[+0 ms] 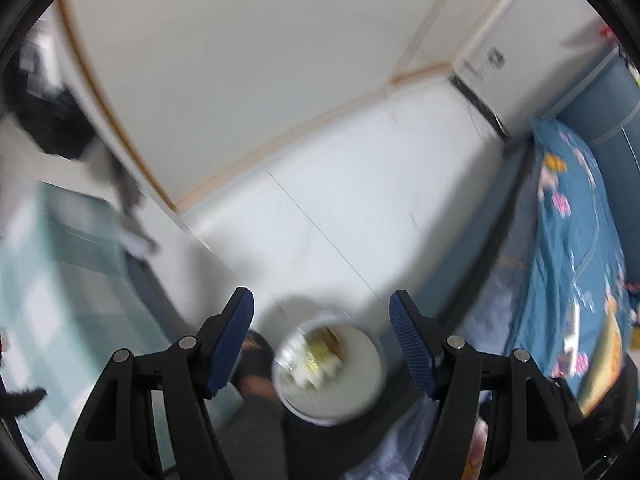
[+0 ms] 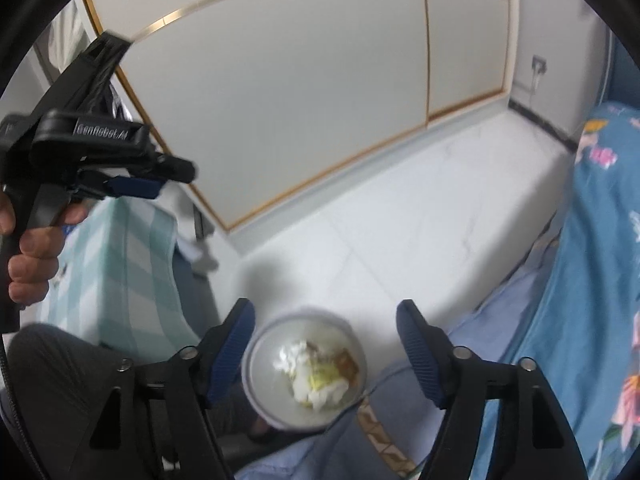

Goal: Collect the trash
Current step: 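Bring both open tools back over the table toward the snack wrapper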

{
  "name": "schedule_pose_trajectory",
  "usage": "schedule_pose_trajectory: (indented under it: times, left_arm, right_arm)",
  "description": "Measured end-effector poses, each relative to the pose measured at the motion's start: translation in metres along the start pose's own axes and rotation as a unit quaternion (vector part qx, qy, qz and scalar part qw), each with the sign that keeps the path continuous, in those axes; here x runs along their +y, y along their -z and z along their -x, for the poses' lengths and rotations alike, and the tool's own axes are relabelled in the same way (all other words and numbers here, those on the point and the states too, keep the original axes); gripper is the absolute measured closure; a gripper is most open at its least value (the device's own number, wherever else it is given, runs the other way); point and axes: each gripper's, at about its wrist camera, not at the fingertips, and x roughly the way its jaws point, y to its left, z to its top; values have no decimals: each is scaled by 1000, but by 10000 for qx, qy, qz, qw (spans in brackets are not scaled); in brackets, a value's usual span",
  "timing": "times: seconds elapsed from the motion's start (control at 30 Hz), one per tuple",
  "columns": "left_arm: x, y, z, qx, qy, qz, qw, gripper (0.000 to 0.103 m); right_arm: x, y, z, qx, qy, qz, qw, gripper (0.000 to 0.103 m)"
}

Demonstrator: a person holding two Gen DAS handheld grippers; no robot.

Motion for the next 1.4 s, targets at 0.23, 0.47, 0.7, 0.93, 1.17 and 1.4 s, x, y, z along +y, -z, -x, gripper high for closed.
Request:
schedule_pose_trajectory:
  times: [0.23,0.47,0.7,0.93,1.17,1.4]
  left_arm:
    - [38,10,87,-1525,-752,321,9849,27]
    - [78,35,151,-2732,-1289,779,9501,18]
    - [136,61,200,-3158,-1425,1322,9287,13]
    - [188,91,244,-3639,-2284,1704,8868,12]
    - [238,131,262,-3749,-2600,2114,8644,11]
    - [281,171,256,-3685,-2666,2549,8533,11]
  right_arm:
    - [33,-30,40,-854,-146,276,9959,22]
    - [77,-37,63,-1284,-447,513,9894,19]
    - [147,-50,92,-1681,-892,872,9778,18]
    - [230,-60,117,-2242,-1438,1481,9524,18]
    - [309,-60,123,-2136,-2278,1934,9301,17]
    - [385,-50,117,-2149,-2857,2550,8984,16]
